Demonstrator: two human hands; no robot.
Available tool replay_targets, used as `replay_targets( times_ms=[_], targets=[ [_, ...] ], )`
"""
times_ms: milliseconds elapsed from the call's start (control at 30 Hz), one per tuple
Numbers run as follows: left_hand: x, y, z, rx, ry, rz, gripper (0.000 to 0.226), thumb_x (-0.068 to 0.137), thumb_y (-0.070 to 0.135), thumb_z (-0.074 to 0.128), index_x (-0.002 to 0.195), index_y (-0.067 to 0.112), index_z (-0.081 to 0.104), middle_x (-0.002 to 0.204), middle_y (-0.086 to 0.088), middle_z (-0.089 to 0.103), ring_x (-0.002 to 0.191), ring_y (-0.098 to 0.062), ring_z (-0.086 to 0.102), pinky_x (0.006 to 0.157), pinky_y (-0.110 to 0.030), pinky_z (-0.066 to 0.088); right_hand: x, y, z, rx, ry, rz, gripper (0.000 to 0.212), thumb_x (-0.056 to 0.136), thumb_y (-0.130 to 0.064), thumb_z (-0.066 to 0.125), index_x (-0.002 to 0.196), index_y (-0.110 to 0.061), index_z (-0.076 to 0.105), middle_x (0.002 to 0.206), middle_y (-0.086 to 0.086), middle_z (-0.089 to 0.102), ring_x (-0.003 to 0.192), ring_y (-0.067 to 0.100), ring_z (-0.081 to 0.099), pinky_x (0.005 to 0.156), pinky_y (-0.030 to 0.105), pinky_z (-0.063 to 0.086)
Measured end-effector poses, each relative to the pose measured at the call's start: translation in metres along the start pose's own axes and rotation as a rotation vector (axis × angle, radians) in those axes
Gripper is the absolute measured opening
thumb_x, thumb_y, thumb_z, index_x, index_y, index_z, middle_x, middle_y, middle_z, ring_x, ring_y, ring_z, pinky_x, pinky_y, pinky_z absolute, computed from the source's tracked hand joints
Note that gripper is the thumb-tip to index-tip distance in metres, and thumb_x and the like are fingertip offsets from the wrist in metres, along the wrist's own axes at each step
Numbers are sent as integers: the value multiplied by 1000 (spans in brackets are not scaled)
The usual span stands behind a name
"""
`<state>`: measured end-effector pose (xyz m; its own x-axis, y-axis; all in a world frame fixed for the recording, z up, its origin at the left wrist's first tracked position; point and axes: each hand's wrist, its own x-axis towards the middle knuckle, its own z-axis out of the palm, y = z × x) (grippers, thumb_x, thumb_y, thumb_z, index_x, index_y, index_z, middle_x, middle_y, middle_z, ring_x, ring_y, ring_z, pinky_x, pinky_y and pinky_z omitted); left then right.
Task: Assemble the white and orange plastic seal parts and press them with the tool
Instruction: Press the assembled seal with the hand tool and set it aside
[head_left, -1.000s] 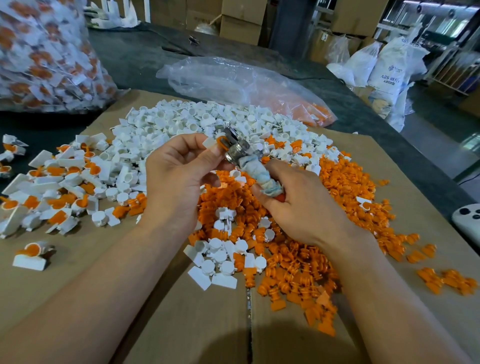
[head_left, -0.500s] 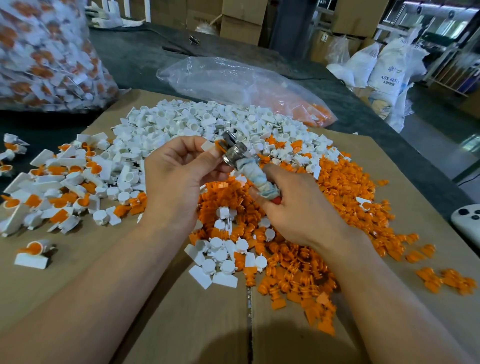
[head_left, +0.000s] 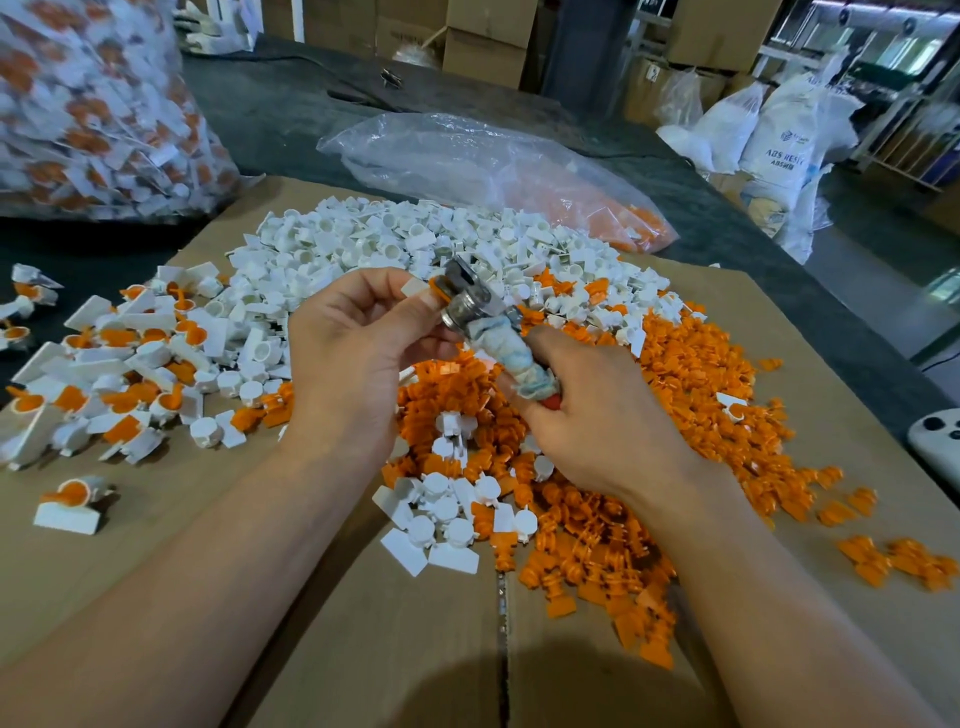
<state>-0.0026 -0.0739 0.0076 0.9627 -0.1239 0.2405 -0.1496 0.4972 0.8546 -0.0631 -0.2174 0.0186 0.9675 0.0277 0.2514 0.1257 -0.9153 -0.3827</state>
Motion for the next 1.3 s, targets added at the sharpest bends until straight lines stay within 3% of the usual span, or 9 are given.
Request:
replay_targets(
  times_ms=[167, 367, 600, 833, 1033, 1300],
  targets=[
    [1, 1, 2, 4, 10, -26, 19, 82, -8, 57, 71, 7, 57, 55, 4, 65, 49, -10, 61, 47, -18, 49, 0, 1, 2, 4, 3, -1, 13, 87, -26, 58, 90, -18, 48, 61, -7, 46, 53, 11, 43, 48, 33, 35],
    [4, 1, 0, 17, 44, -128, 17, 79, -6, 62, 69, 7, 58, 52, -1, 63, 47, -13, 62, 44, -17, 48, 3, 9, 0, -26, 83, 68, 26, 83, -42, 59, 87, -25, 41, 70, -17, 39, 61, 0, 39, 50, 19, 25],
    [3, -1, 0, 43, 24, -217, 11, 80, -4, 63, 72, 4, 62, 53, -3, 64, 52, -14, 66, 45, -16, 48, 6, 29, -11, -50, 201, 269, 35, 79, -53, 57, 93, -24, 43, 82, -10, 47, 72, 8, 44, 53, 19, 29],
    [2, 1, 0, 22, 30, -253, 12, 83, -6, 58, 75, 2, 61, 51, -4, 63, 54, -17, 68, 43, -16, 49, 10, 43, -11, -162, 167, 378, 48, 77, -57, 59, 102, -16, 51, 90, -3, 49, 80, 14, 45, 53, 27, 27],
    [2, 0, -1, 29, 29, -273, 10, 84, -3, 58, 78, 4, 61, 52, -3, 64, 54, -16, 68, 44, -16, 49, 11, 47, -8, -254, 116, 396, 57, 75, -58, 61, 109, -14, 51, 92, -3, 44, 84, 14, 42, 64, 29, 28],
    [4, 1, -4, 11, 86, -279, 12, 92, 7, 50, 81, 9, 54, 49, 0, 60, 41, -11, 56, 37, -16, 42, 12, 50, -5, -322, 65, 398, 71, 71, -62, 63, 122, -13, 50, 118, 7, 54, 108, 24, 50, 81, 33, 38]
  ],
)
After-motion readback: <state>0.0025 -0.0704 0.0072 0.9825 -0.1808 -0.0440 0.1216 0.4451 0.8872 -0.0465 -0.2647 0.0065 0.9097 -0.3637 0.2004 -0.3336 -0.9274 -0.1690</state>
